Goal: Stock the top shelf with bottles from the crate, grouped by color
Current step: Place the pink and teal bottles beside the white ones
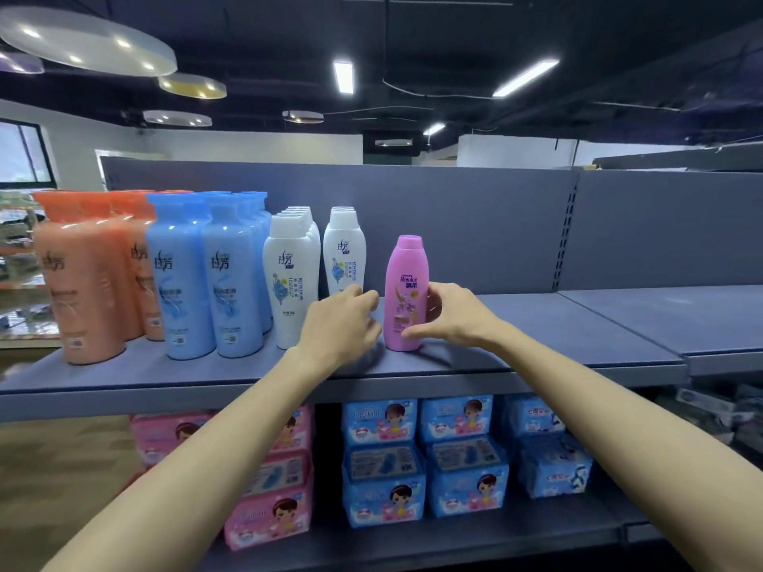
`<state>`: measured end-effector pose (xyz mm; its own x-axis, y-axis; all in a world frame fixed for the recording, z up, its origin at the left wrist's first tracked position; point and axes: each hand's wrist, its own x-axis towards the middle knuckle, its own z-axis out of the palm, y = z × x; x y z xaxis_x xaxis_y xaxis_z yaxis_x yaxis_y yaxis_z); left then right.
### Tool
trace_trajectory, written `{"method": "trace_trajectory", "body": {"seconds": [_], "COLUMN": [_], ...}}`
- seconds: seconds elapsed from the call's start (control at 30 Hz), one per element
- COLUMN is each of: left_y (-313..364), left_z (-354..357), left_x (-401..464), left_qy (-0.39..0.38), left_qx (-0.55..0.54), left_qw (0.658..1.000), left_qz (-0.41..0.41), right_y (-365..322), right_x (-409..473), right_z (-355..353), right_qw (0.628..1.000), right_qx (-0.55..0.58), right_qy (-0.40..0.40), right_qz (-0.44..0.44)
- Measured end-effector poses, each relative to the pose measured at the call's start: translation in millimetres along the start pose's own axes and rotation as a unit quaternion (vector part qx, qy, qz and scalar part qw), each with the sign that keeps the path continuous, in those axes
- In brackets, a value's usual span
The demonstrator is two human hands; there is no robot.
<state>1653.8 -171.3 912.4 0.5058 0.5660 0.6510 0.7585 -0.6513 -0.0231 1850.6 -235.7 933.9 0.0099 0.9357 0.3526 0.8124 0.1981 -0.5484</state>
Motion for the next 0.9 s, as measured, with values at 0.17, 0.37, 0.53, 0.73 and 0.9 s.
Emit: {"method": "trace_trajectory", "body": {"seconds": [0.17, 0.37, 0.53, 0.73, 0.9], "left_y": [-4, -7, -6, -7, -8], "left_z": [17, 35, 52, 63, 64], "left_x": [16, 31, 40, 43, 43], "left_qy": [-0.008, -0.018, -0.016, -0.011, 0.011], "left_qx": [0.009, 0.026, 0.026, 0.029, 0.019], "left_qw": [1.000, 0.999, 0.999, 0.999, 0.999], "left_qz": [-0.011, -0.019, -0.020, -0.026, -0.032], "right_y": [16, 36, 54, 66, 69], "right_x": [24, 59, 96, 138, 167], "right_z": [3, 10, 20, 37, 44], "right_qw": [1.000, 0.999, 0.997, 0.996, 0.996], "right_qx": [0.002, 0.008, 0.002, 0.028, 0.035], "right_qy": [0.024, 0.041, 0.063, 0.067, 0.050], "right_qz": [0.013, 0.034, 0.050, 0.054, 0.070]}}
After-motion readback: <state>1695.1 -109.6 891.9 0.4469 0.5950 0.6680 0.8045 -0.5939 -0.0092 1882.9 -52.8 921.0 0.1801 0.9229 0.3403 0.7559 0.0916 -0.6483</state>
